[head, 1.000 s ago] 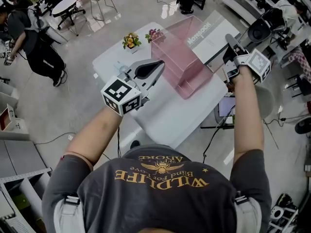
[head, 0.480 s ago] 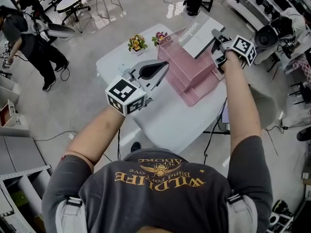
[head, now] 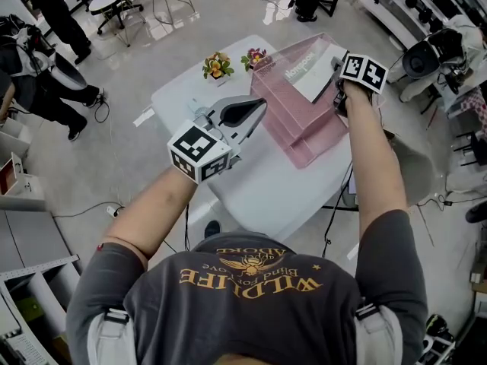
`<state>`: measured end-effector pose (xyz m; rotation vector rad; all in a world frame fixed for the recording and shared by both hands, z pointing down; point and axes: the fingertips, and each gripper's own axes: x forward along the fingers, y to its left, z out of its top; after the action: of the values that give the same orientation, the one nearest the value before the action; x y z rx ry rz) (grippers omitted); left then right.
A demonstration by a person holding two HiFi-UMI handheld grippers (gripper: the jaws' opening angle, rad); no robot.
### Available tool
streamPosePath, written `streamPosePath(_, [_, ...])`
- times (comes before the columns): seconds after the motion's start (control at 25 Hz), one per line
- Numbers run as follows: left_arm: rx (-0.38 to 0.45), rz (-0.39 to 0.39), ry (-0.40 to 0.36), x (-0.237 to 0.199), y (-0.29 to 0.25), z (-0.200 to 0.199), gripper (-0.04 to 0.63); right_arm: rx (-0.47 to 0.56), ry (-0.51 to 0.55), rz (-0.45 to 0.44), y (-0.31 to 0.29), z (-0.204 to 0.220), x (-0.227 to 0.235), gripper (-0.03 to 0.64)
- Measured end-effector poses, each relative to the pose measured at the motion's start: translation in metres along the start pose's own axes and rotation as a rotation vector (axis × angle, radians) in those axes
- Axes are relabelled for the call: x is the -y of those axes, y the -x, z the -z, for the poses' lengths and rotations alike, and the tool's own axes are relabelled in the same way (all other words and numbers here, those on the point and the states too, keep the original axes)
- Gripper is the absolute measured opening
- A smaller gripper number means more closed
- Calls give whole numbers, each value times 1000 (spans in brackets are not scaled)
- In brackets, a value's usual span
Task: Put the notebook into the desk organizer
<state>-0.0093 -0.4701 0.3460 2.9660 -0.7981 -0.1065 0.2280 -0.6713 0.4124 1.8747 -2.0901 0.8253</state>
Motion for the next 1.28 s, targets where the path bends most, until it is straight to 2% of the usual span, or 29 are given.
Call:
streamPosePath(0.28, [3,-2,1,-3,-1,-1,-2,-68,195,170,-4,6,12,94])
streamPosePath(0.32, [3,-2,1,-3,0,-1,-2,-79,215,185,-4,8,14,112])
streamPosePath(0.44, [4,-5,2,-4,1,0,-2,-119,263,207,-5,13,17,223])
streamPosePath(0.68, [4,-5,0,-2,3,-2,-2,-139,322,245,2,13,19,317])
streamPosePath(0.92, [7,-5,-7,5,5,-4,-2,-152,368,247,11,14,18,354])
streamPosePath(1.04, [11,-8,-13,7,7,-7,-2,-126,365,226,18,10,13,356])
streamPosePath(1.16, [20,-12,-20,7,11,-13,-2,-64,360,174,30,1,0,356])
streamPosePath(1.28, [26,-18,-24,9,16,-19,-2,-5,352,81,51,-3,-21,356])
